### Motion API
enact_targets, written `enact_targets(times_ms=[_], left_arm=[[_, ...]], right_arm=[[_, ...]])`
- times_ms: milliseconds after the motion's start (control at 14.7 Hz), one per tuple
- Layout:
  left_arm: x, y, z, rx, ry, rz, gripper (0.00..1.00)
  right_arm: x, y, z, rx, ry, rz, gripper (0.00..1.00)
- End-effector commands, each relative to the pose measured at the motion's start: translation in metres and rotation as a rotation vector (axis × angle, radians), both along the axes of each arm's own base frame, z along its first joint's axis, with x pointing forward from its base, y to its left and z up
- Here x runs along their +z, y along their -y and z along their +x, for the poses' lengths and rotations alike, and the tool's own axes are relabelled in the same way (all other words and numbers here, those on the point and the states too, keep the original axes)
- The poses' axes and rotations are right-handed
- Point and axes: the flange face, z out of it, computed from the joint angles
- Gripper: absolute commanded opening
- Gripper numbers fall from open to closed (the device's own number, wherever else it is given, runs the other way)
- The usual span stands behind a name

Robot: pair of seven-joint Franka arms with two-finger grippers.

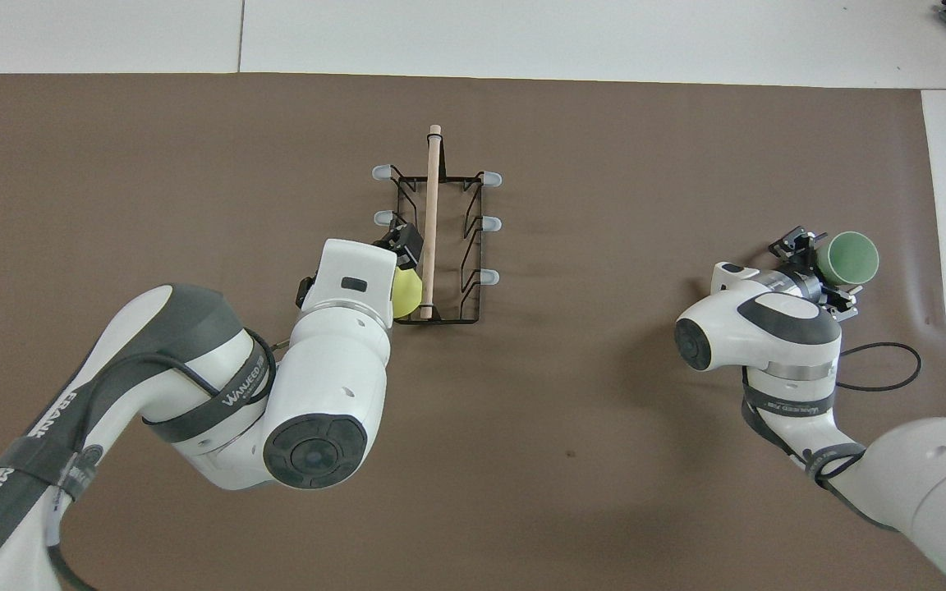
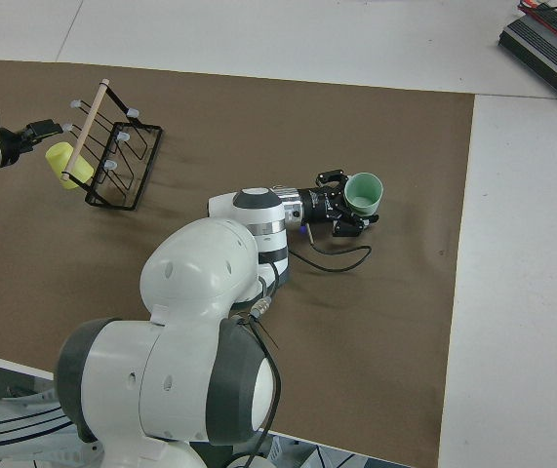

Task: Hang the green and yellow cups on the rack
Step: 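Hang the yellow cup on a rack peg while the right gripper grasps the green cup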

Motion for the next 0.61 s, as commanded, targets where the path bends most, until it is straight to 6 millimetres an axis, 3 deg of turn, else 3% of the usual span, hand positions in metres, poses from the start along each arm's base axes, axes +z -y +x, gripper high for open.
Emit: enact_targets(times_ms=[0, 136, 272, 340, 545], left_arm=[[0.015, -0.003, 0.018, 0.010, 0.027, 0.009, 1.00], [0.023, -0.010, 0.028, 0.010, 0.039, 0.018, 1.00], [0.034, -0.016, 0.039, 0.025, 0.056, 0.009, 1.00], [0.038, -0.021, 0.046, 0.027, 0.062, 0.012, 1.00], [0.052, -0.040, 0.072, 0.037, 0.057, 0.017, 1.00]], right_arm=[[0.000, 0.004, -0.005, 0.047, 0.001, 0.000, 0.98], [0.000, 0.004, -0.005, 0.046, 0.006, 0.003, 0.51], [0.001, 0.003, -0.004, 0.044, 0.009, 0.004, 0.26], [0.002, 0.002, -0.002, 0.038, 0.018, 0.008, 0.18], [0.011, -0.007, 0.003, 0.015, 0.038, 0.034, 0.13]])
